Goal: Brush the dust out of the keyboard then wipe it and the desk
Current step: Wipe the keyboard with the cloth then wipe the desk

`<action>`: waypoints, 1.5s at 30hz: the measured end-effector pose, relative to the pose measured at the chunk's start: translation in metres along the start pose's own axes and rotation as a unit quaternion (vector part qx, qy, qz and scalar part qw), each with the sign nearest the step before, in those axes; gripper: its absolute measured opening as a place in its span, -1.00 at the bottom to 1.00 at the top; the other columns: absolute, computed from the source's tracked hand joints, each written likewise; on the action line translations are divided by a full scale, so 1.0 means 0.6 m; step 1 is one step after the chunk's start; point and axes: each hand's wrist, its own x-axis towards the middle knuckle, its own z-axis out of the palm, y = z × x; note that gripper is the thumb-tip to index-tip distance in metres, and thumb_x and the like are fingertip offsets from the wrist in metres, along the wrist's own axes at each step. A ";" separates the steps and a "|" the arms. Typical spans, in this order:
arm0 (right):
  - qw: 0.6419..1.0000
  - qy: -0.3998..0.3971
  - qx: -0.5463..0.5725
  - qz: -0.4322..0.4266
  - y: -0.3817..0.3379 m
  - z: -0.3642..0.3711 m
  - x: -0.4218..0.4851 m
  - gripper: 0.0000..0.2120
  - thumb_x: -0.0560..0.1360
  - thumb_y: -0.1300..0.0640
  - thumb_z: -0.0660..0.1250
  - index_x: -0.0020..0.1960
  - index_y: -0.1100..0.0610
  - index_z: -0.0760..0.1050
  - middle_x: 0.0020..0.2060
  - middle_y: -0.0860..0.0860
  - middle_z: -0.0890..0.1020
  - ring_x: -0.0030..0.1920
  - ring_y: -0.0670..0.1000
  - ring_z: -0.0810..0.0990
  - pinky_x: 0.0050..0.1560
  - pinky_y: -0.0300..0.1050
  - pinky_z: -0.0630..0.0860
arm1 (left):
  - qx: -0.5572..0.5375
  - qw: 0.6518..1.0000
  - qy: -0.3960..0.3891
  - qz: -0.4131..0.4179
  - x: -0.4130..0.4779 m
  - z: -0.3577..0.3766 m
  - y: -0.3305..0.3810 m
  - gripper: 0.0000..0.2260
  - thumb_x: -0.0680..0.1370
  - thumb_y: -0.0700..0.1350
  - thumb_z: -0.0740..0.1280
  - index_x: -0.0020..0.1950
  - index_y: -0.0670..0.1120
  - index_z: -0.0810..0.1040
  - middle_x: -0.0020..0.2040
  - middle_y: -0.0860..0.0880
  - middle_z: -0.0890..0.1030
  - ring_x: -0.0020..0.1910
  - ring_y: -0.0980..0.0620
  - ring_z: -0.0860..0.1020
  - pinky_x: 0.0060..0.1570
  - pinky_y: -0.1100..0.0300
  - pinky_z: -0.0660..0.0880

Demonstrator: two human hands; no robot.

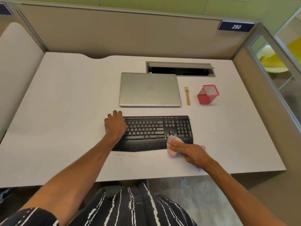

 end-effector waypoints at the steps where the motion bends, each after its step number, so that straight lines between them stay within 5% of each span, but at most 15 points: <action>1: 1.000 0.013 0.001 0.011 0.012 -0.007 -0.022 -0.37 0.64 0.23 0.35 0.61 -0.19 0.30 0.61 -0.32 0.20 0.57 -0.21 0.28 0.35 -0.18 0.55 | -0.001 1.000 -0.001 -0.001 -0.001 0.000 0.000 -0.62 0.74 -0.02 0.30 0.50 -0.18 0.44 0.37 -0.18 0.54 0.30 -0.24 0.57 0.18 -0.11 0.56; 9: 0.993 0.036 -0.026 0.109 0.066 -0.036 -0.087 -0.39 0.63 0.17 0.40 0.56 -0.28 0.34 0.56 -0.42 0.21 0.46 -0.13 0.46 0.32 -0.14 0.56 | 0.000 1.000 -0.007 -0.005 -0.004 -0.003 0.006 -0.59 0.73 -0.01 0.32 0.52 -0.18 0.42 0.39 -0.18 0.54 0.30 -0.24 0.57 0.18 -0.10 0.58; 16: 0.999 -0.004 -0.014 0.036 0.004 0.008 0.001 -0.38 0.63 0.13 0.39 0.59 -0.25 0.31 0.57 -0.39 0.20 0.48 -0.19 0.41 0.33 -0.30 0.41 | -0.004 0.999 0.029 -0.014 -0.001 0.015 0.010 -0.66 0.73 -0.04 0.29 0.44 -0.19 0.51 0.30 -0.19 0.60 0.23 -0.28 0.62 0.30 -0.20 0.49; 23: 0.995 0.023 -0.007 0.101 0.050 -0.031 -0.074 -0.42 0.66 0.13 0.35 0.55 -0.34 0.32 0.53 -0.50 0.19 0.48 -0.23 0.39 0.29 -0.11 0.60 | 0.007 0.999 0.039 -0.016 0.002 0.028 0.010 -0.61 0.76 0.04 0.23 0.49 -0.16 0.49 0.36 -0.17 0.59 0.27 -0.27 0.61 0.43 -0.24 0.41; 29: 0.988 0.002 -0.034 0.153 0.071 -0.054 -0.102 -0.49 0.71 0.01 0.26 0.57 -0.37 0.25 0.55 -0.42 0.17 0.40 -0.06 0.53 0.36 -0.06 0.52 | 0.027 0.999 0.026 -0.012 0.001 0.026 0.012 -0.57 0.76 0.08 0.22 0.55 -0.14 0.43 0.42 -0.17 0.55 0.33 -0.26 0.59 0.48 -0.24 0.37; 33: 0.992 0.016 -0.039 0.119 0.055 -0.035 -0.095 -0.40 0.65 0.12 0.38 0.58 -0.28 0.31 0.57 -0.39 0.17 0.40 -0.10 0.52 0.29 -0.18 0.52 | 0.031 0.999 0.025 -0.015 0.000 0.027 0.013 -0.57 0.77 0.09 0.21 0.55 -0.13 0.42 0.42 -0.15 0.55 0.33 -0.25 0.59 0.48 -0.24 0.36; 38: 0.999 0.000 -0.015 0.044 0.029 -0.003 -0.049 -0.43 0.65 0.09 0.35 0.56 -0.31 0.33 0.55 -0.43 0.22 0.44 -0.17 0.47 0.30 -0.11 0.59 | 0.033 0.999 0.023 -0.014 0.000 0.026 0.016 -0.57 0.77 0.10 0.21 0.55 -0.12 0.42 0.43 -0.15 0.54 0.35 -0.25 0.59 0.50 -0.26 0.34; 45: 0.982 0.053 0.051 0.175 0.060 -0.048 -0.071 -0.54 0.72 -0.04 0.19 0.52 -0.46 0.27 0.50 -0.34 0.39 0.31 -0.05 0.61 0.32 -0.11 0.55 | 0.032 0.999 0.032 -0.012 -0.008 0.024 0.013 -0.59 0.77 0.09 0.20 0.52 -0.12 0.45 0.40 -0.16 0.56 0.31 -0.25 0.61 0.47 -0.26 0.37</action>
